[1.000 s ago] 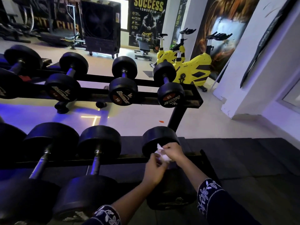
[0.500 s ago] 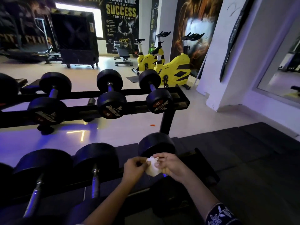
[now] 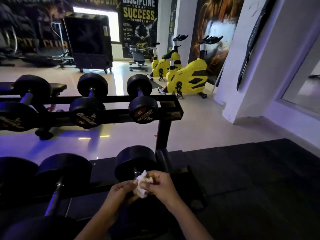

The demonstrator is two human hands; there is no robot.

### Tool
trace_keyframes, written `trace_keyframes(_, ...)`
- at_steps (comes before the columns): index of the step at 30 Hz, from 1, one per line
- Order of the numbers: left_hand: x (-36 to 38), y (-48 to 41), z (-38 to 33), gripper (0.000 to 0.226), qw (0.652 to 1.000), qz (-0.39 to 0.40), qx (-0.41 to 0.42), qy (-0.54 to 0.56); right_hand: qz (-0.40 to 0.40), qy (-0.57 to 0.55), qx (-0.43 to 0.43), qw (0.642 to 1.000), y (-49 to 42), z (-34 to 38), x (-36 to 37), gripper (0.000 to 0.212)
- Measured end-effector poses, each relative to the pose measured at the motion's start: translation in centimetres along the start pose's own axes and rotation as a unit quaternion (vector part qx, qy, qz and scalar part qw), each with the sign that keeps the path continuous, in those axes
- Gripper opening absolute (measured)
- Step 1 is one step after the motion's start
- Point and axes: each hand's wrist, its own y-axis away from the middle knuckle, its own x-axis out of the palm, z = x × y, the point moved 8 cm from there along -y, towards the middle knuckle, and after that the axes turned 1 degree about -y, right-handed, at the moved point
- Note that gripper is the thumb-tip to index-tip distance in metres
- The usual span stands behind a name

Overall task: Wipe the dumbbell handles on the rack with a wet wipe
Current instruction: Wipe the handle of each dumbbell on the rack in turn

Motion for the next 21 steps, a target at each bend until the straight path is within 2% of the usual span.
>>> trace_keyframes(4,4.1,1.5,-1.8,0.024,1.000,0.025,0.017,-0.010,-0.077,0.052,0.018,0.995,0.7,2.0,-3.3,0.020)
trace_keyframes(7,4.9,1.6,-5.1,0.028,0.995,0.002,0.046,-0.089,-0.073,0.036,0.050,0.995,0.4,5.1,-2.8,0.021)
trace_keyframes(10,5.1,1.8,-9.3,0.025,0.992,-0.051,0.046,-0.101,-0.066,-0.039,0.119,0.990,-0.2,8.7,-1.4,0.028)
trace_keyframes(13,5.3,2.2,-12.4,0.022,0.989,-0.088,0.018,-0.122,-0.042,-0.118,0.186,0.974,-0.3,11.8,0.0,0.018)
trace_keyframes(17,5.7,4.1,-15.9,0.022,0.975,-0.150,-0.033,-0.163,-0.028,-0.129,0.252,0.959,0.2,15.1,0.8,0.017)
trace_keyframes(21,6.5,7.4,-20.6,0.012,0.933,-0.283,-0.026,-0.221,-0.014,-0.103,0.264,0.959,1.1,20.3,0.4,0.019)
